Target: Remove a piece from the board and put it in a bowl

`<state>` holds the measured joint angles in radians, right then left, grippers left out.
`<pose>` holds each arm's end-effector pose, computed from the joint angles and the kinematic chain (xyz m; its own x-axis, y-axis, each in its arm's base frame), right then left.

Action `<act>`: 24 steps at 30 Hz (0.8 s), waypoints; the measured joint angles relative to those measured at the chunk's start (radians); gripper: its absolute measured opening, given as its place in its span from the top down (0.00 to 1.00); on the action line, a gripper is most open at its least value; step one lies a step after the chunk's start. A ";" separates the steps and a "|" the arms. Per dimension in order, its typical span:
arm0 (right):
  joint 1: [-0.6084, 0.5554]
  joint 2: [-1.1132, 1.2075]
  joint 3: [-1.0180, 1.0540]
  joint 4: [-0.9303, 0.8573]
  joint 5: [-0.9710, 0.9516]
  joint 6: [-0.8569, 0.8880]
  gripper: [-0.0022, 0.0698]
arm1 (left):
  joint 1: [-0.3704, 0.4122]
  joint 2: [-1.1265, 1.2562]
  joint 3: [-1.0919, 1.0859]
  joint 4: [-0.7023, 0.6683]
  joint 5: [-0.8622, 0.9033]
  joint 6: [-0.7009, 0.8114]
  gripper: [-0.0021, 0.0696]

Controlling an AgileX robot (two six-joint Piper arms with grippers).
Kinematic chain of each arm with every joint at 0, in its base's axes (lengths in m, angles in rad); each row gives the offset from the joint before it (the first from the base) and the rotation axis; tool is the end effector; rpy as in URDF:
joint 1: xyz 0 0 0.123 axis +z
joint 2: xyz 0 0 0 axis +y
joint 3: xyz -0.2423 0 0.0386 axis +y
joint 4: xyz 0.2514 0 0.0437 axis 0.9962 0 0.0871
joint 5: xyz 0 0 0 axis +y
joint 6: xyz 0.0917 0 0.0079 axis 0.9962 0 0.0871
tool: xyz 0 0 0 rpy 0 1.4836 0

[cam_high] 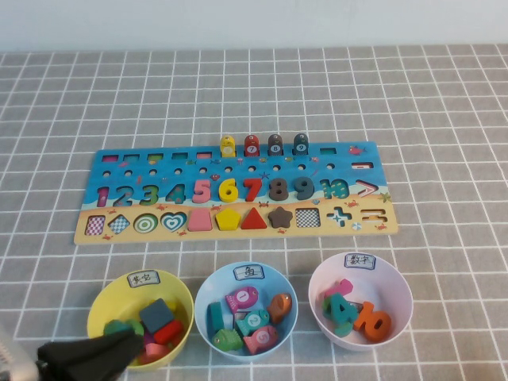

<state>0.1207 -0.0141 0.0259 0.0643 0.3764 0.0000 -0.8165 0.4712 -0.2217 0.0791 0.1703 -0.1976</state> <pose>0.0960 0.0138 0.1716 -0.3017 0.0236 -0.9531 -0.1250 0.9901 0.0641 0.0988 -0.1034 0.2175 -0.3076 0.1531 -0.9391 0.6882 0.7173 -0.1085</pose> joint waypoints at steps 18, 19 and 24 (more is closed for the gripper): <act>0.000 0.000 0.000 0.000 0.000 0.000 0.99 | 0.756 -0.460 0.239 -0.097 -0.306 0.186 0.97; 0.000 0.000 0.000 0.000 0.000 0.000 0.99 | 0.774 -0.472 0.244 -0.107 -0.293 0.185 0.97; 0.000 0.000 0.000 0.000 0.000 0.000 0.99 | 0.810 -0.481 0.246 -0.122 -0.170 0.186 0.97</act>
<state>0.1207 -0.0141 0.0259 0.0643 0.3764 0.0000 -0.0066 -0.0102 0.0246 -0.0431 0.0000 -0.0115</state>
